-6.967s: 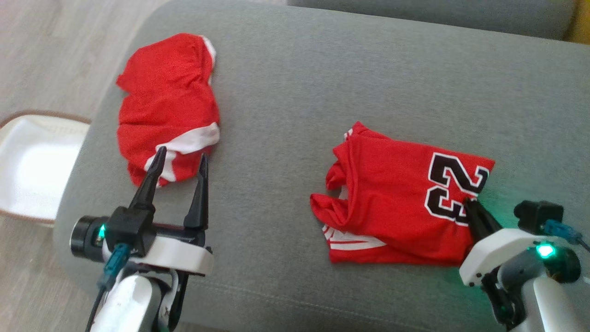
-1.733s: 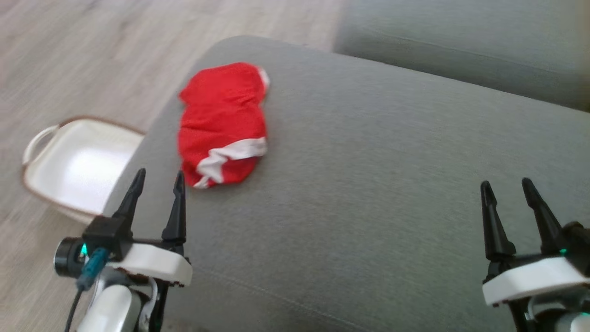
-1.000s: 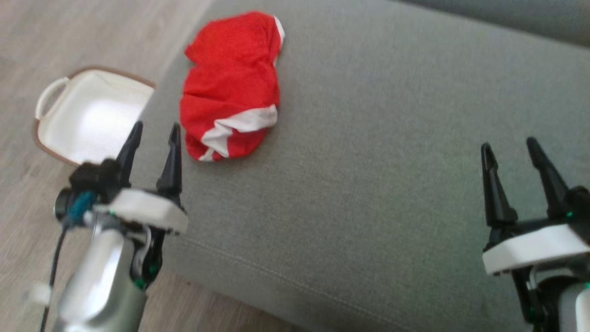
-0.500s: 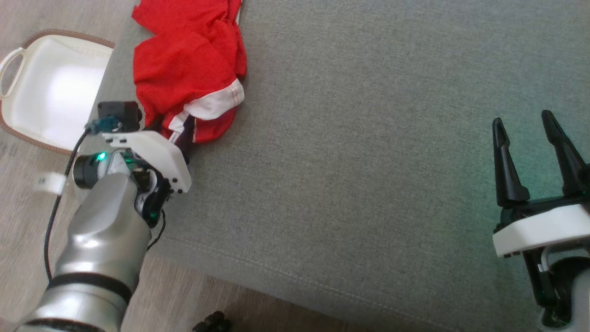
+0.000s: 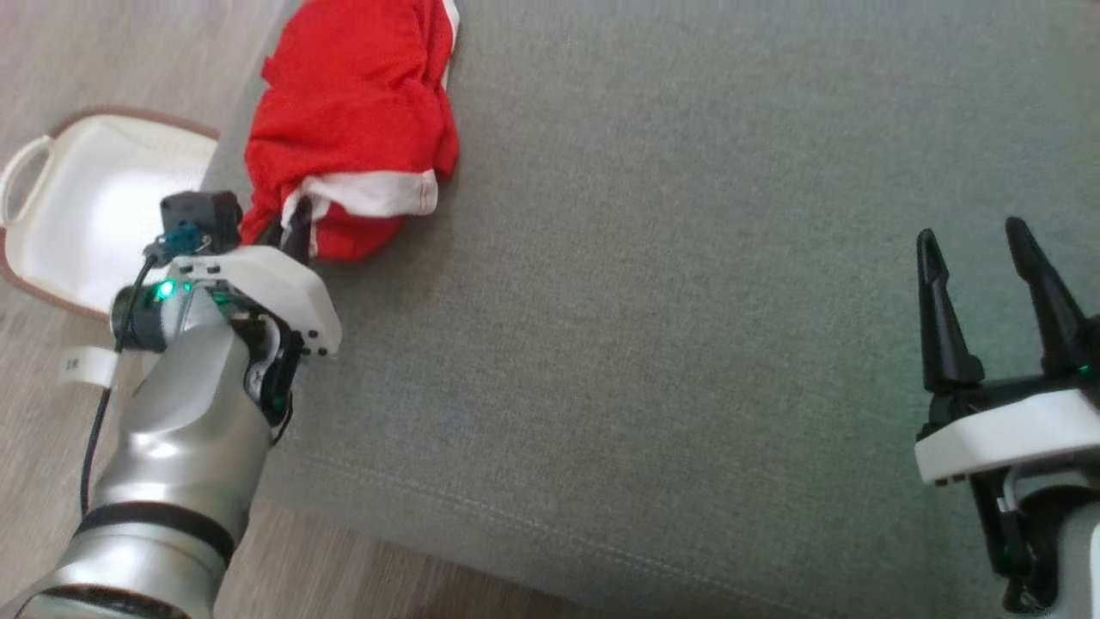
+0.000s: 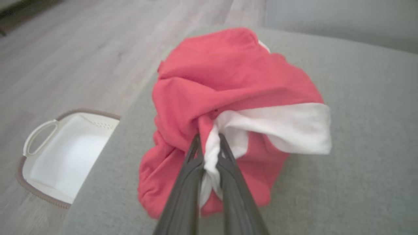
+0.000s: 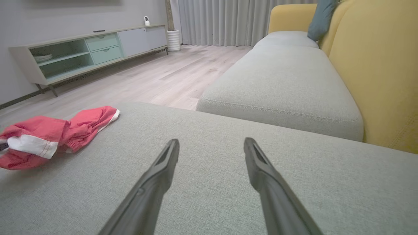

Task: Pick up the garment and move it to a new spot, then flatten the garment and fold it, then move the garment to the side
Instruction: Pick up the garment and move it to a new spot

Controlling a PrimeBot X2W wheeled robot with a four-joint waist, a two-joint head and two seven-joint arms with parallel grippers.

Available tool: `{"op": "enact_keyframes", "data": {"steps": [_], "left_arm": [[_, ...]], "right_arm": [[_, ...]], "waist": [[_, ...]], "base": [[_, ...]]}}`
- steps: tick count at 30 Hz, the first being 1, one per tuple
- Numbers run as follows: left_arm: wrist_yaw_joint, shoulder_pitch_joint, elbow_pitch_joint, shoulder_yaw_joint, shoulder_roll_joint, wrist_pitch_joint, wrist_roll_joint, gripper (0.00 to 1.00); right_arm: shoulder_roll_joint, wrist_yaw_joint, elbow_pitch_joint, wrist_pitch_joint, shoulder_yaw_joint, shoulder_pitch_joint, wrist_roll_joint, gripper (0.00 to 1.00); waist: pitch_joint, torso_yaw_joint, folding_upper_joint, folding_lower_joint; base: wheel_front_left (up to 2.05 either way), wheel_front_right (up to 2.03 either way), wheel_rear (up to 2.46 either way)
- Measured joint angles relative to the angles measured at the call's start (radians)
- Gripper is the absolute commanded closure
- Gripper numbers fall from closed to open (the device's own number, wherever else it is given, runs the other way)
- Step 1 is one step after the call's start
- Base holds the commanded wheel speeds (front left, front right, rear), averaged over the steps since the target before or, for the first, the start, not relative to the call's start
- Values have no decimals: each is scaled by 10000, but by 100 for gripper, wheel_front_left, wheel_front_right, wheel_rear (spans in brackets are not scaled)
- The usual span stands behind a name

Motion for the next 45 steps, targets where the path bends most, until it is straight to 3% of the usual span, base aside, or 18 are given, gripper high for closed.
{"op": "enact_keyframes", "data": {"steps": [10,13,18,22,28,36,40,45], "left_arm": [[1022,1530,-3515,98,717,-198,593,100],[1377,2294,-5427,-81,913,-190,828,100],[1837,3624,-8251,-470,1204,357,999,100],[1935,4203,-9492,-863,1193,769,997,100],[1816,4170,-9923,-1547,819,949,1108,100],[1116,3124,-9601,-2606,-6,748,1452,100],[936,2982,-8742,-3022,-263,991,1465,100],[681,2991,-7691,-3283,-163,1227,1521,100]], "right_arm": [[196,0,347,-454,-31,655,376,0],[211,0,391,-591,-52,866,495,0],[221,0,522,-784,-8,1036,953,0],[228,0,600,-926,119,1043,1070,0],[230,0,646,-1047,226,998,1118,0],[230,0,961,-1532,182,821,1546,0],[232,0,1187,-1879,136,805,1818,0],[234,0,1503,-2194,295,749,1923,0]], "waist": [[-1428,-123,0,0],[-1813,-278,0,-1],[-2094,-941,1,-1],[-2120,-1700,0,-1],[-1919,-3121,0,0],[-1279,-5074,1,0],[-702,-5685,1,1],[-106,-6204,0,2]], "base": [[0,0,0],[0,0,0],[0,0,0],[0,0,0],[0,0,0],[0,0,0],[0,0,0],[0,0,0]]}}
